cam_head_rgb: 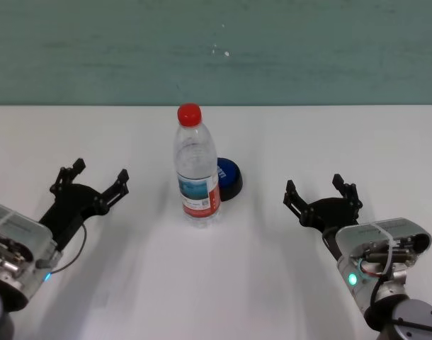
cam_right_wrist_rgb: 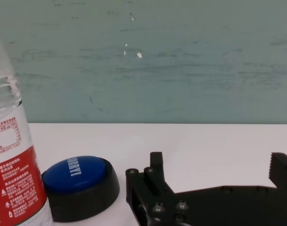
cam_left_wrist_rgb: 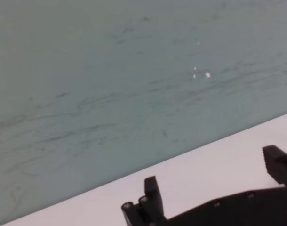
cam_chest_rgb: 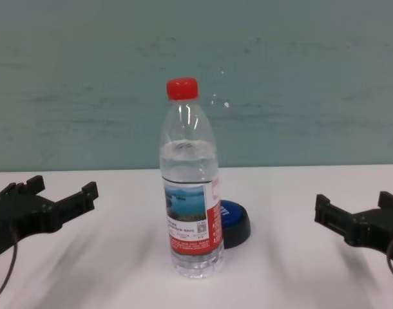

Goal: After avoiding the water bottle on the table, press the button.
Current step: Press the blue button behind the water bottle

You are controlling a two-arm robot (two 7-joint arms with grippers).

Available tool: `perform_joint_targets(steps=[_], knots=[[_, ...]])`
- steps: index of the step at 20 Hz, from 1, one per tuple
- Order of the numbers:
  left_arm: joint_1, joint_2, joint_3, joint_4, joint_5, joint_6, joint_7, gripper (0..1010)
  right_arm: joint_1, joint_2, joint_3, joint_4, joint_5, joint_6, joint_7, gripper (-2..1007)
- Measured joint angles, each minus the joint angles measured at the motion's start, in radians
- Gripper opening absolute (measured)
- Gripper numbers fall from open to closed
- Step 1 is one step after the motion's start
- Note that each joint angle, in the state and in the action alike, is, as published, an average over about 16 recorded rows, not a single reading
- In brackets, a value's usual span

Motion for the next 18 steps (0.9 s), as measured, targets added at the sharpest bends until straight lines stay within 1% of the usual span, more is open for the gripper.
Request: perform_joint_targets(steps=[7,18], knots=[[0.051,0.025,-0.01,-0.051,-0.027,0.004,-0.019,1010,0.0,0.0,0.0,0.0,0.0,0.0,0.0,1004],[0.12,0.058,-0.018,-0.116,-0.061,0.008,-0.046,1010,0.0,0.0,0.0,0.0,0.0,0.0,0.0,1004]])
